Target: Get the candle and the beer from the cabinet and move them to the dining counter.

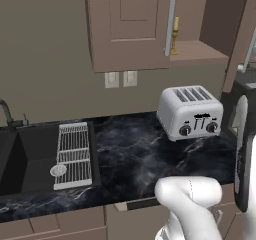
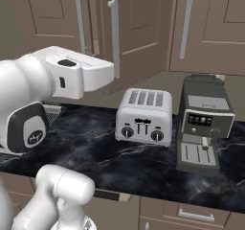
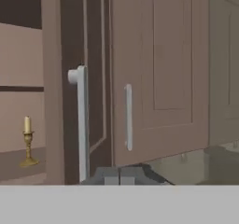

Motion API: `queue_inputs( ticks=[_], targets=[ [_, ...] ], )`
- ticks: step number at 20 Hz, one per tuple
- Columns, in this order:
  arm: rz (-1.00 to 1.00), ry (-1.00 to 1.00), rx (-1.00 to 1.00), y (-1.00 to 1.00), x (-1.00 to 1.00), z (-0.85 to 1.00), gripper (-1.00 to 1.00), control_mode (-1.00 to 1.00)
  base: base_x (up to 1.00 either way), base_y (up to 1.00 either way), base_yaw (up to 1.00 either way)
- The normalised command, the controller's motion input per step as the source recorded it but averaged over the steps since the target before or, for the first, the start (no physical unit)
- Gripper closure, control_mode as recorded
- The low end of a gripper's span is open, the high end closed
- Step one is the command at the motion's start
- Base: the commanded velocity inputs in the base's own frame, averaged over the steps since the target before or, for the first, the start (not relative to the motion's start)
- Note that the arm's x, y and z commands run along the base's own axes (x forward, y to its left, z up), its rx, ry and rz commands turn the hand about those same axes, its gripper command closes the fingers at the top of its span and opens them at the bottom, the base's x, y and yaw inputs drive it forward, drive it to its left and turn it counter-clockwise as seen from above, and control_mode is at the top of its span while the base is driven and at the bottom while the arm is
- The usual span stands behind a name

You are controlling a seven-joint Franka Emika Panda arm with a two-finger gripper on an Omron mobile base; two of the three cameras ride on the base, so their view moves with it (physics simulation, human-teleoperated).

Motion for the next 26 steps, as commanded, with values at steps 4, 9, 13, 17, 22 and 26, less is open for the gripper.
queue_inputs(
  ticks=[4, 9, 13, 17, 22, 26],
  targets=[
    [-0.36, 0.00, 0.00, 0.79, 0.00, 0.00, 1.00, -1.00, 0.00, 0.00, 0.00],
    [-0.39, 0.00, 0.00, 0.60, 0.04, 0.00, 1.00, -1.00, 0.00, 0.00, 0.00],
    [-0.36, 0.00, 0.00, 0.46, 0.11, 0.00, 1.00, -1.00, 0.00, 0.00, 0.00],
    [-0.30, 0.00, 0.00, 0.37, 0.17, 0.00, 1.00, -1.00, 0.00, 0.00, 0.00],
    [-0.15, 0.00, 0.00, 0.14, 0.36, 0.00, 1.00, -1.00, 0.00, 0.00, 0.00],
    [-0.02, 0.01, 0.00, 0.00, 0.48, 0.00, -1.00, -1.00, 0.00, 0.00, 0.00]
  ],
)
